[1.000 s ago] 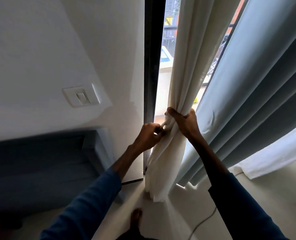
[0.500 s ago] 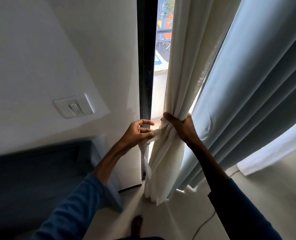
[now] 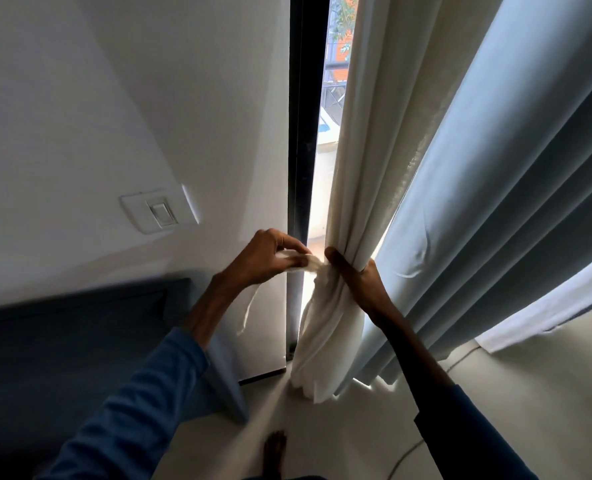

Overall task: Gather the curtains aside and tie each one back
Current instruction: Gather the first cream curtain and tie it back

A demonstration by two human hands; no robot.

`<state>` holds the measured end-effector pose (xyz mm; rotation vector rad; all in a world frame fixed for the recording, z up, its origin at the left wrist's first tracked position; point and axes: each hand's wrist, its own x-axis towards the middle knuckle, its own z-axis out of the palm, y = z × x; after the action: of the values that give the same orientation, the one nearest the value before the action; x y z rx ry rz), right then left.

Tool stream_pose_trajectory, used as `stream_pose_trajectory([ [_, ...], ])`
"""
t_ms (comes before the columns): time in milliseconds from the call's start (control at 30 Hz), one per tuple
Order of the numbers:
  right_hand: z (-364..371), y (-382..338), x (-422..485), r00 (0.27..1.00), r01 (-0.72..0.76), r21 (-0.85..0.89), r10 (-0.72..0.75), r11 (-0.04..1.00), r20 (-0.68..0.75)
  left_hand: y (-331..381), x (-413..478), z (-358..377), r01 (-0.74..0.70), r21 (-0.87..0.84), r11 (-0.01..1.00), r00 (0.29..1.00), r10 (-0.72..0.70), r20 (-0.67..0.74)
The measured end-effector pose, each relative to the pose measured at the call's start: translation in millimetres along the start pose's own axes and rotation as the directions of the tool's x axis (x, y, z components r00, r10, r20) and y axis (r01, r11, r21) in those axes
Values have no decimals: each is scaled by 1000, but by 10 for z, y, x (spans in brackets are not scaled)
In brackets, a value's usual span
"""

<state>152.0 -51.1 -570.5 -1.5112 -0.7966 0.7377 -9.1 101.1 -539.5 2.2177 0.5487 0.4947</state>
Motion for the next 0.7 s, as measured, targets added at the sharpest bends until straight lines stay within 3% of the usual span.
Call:
stream_pose_trajectory([
  [133,65,2,-29,997,-23,-20,24,1000,71,120,97,-24,-116,134,984,992,120,-24],
  [300,60,31,-64,995,-30,-11,31,999,90,206,107,330,-151,182,972,984,166,-69],
  [500,-66,113,-119,983,-137,44,130,990,126,275,2,604,-36,170,985,988,61,-142],
  [600,-69,125,-96,982,-161,60,154,985,108,281,4,717,2,115,993,993,12,-119],
  [700,-85,151,-59,987,-141,97,132,985,96,294,2,743,22,6,1000,1000,-22,20],
])
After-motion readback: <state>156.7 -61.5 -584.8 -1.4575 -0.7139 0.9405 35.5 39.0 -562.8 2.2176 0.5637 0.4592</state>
